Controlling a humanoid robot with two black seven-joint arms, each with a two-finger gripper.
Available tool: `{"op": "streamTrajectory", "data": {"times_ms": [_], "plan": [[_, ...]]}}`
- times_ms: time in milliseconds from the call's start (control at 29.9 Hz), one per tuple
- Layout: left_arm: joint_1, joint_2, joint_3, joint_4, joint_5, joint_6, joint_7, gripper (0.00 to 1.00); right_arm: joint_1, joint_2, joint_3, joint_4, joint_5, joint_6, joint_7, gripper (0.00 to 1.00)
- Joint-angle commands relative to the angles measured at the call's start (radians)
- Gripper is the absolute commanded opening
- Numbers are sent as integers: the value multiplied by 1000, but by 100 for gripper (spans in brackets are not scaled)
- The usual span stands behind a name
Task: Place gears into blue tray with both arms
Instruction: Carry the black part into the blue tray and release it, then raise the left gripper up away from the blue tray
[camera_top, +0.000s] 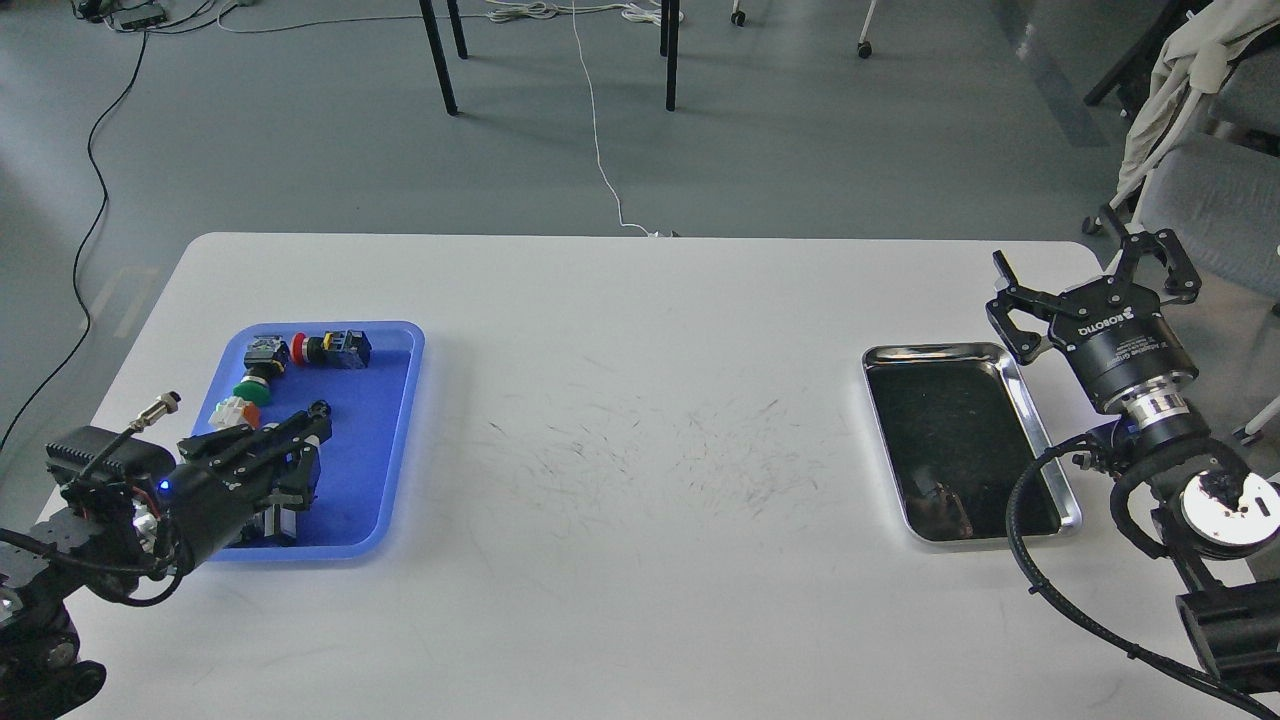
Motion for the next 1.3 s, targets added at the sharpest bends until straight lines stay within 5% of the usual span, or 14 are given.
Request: {"op": "streamTrajectory", "data": {"times_ms": [0, 267, 368, 435, 535, 602, 903, 1271], "plan": [[10, -28, 2, 40, 0, -3, 4, 10, 0, -2, 1, -1, 0, 0, 0, 96], [18, -63, 3, 87, 0, -4, 5, 14, -2, 0, 1, -5, 0, 0, 0, 96], [18, -72, 3, 98, 0, -4, 5, 24, 0, 0, -1, -3, 0, 0, -1, 96], [18, -74, 3, 98, 0, -4, 5, 37, 1, 0, -1, -3, 0, 0, -1, 96], [18, -74, -1, 98, 0, -3, 5, 78, 4, 0, -2, -3, 0, -1, -1, 96], [18, -69, -3, 97, -3, -1, 4, 96, 6, 0, -2, -1, 0, -3, -4, 96], [-33, -72, -234, 74, -102, -6, 7, 98, 35, -2, -36, -6, 0, -12, -11, 96], [-370, -360, -407, 116, -1075, 5, 94, 98, 127, -3, -93, 2, -17, -58, -11, 99]]}}
